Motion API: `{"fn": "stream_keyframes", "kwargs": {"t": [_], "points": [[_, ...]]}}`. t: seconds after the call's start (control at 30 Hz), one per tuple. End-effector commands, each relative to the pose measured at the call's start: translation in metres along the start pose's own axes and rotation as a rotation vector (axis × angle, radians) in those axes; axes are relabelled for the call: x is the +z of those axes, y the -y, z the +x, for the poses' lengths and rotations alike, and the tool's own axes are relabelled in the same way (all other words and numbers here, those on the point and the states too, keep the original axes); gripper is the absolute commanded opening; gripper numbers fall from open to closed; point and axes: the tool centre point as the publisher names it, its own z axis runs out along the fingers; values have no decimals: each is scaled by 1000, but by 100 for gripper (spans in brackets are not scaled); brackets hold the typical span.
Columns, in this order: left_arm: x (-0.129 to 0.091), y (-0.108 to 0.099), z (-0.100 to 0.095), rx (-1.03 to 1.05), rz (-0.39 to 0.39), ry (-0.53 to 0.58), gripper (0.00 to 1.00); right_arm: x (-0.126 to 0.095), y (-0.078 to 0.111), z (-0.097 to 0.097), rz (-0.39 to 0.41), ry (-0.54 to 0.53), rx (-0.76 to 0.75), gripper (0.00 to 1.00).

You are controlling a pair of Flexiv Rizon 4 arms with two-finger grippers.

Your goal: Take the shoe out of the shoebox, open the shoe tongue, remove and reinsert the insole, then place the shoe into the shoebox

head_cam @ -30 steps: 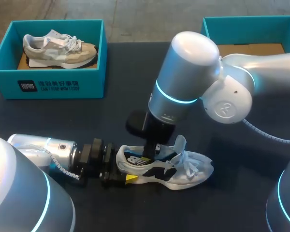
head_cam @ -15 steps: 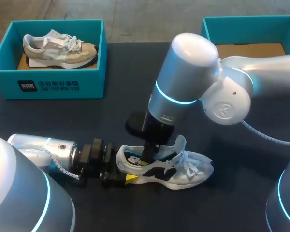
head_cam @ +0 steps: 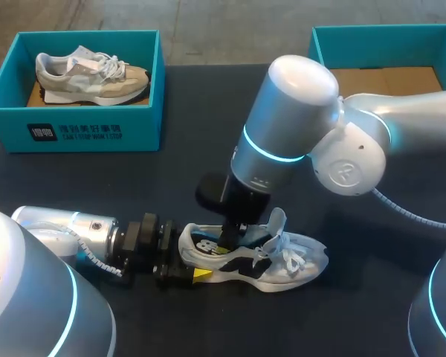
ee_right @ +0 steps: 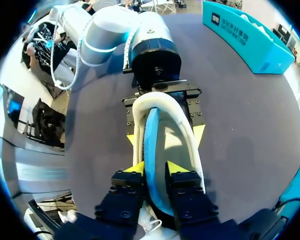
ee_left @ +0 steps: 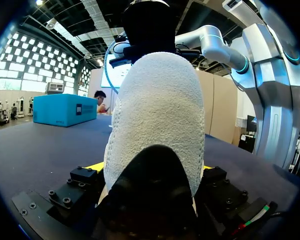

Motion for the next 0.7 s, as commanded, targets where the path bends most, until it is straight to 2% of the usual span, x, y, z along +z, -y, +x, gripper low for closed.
{"fn": "stream_keyframes", "kwargs": {"t": [0.03,0.27,0.4,0.7], "points": [[1,-5,1,-1,-1,3,0,4,-3,-2,4,-13,-2,0],[1,-5,1,-1,-1,3,0,-10,-2,2,-26,-28,-42,0],[1,-5,1,-1,-1,3,0,-25,2,4,-85,-47,-110,0],[1,-5,1,-1,-1,3,0,-34,-3,3,-127,-104,-277,0]]}}
